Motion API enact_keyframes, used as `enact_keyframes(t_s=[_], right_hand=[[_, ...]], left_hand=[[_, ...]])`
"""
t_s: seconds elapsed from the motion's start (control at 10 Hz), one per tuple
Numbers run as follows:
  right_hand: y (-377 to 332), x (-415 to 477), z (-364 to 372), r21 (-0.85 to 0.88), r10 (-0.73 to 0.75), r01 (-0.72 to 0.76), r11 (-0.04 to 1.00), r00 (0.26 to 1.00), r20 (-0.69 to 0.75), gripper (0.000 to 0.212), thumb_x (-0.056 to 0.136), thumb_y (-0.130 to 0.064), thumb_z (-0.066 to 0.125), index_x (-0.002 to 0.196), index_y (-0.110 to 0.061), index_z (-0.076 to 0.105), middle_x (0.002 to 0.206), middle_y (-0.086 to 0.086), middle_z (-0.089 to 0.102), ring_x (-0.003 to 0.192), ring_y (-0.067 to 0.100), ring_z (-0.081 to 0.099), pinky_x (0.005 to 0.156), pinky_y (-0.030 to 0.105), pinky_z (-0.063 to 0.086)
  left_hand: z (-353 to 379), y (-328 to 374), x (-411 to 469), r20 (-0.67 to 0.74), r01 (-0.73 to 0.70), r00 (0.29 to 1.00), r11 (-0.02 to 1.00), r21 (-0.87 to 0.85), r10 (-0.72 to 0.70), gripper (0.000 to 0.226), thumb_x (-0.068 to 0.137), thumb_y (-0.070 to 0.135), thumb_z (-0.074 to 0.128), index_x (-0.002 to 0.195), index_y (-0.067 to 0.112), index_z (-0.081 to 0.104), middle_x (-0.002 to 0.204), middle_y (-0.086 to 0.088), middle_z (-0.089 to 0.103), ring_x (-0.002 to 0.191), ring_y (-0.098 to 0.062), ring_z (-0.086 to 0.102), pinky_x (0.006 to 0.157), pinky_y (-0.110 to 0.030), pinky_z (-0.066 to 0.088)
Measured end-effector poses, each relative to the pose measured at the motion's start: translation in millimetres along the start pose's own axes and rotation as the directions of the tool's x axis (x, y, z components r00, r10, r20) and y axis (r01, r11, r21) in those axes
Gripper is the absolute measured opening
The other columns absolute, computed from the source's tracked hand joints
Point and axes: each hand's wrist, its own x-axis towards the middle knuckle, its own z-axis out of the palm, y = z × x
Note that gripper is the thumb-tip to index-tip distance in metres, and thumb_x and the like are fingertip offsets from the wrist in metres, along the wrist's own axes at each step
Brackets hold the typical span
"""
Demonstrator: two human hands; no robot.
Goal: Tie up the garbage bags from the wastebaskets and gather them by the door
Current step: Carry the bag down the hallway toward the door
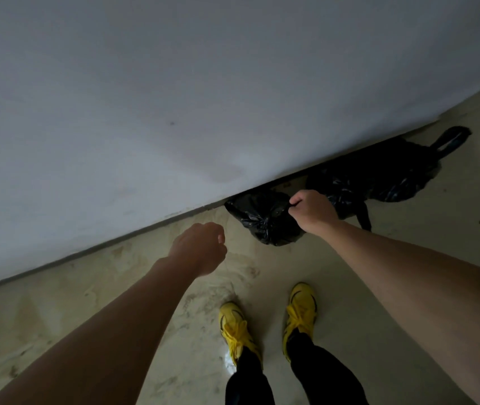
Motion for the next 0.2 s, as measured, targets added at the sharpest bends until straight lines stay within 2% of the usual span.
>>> enact_keyframes(t_s=[0.2], right_hand=[[-20.2, -90.7, -67.3, -0.016, -0.011, 0.011, 1.000, 1.000, -0.013, 0.026, 0.088, -0.022, 0.057, 0.112, -0.020, 0.068, 0.114, 0.005, 0.070, 0.108, 0.026, 0.064, 0.086, 0.031, 0.049]], left_hand=[[-75.1, 31.6, -72.7, -0.099, -0.076, 0.992, 0.994, 0.079, 0.084, 0.021, 0.092, 0.028, 0.046, 0.107, 0.026, 0.061, 0.115, -0.001, 0.063, 0.104, -0.022, 0.059, 0.083, -0.032, 0.045]])
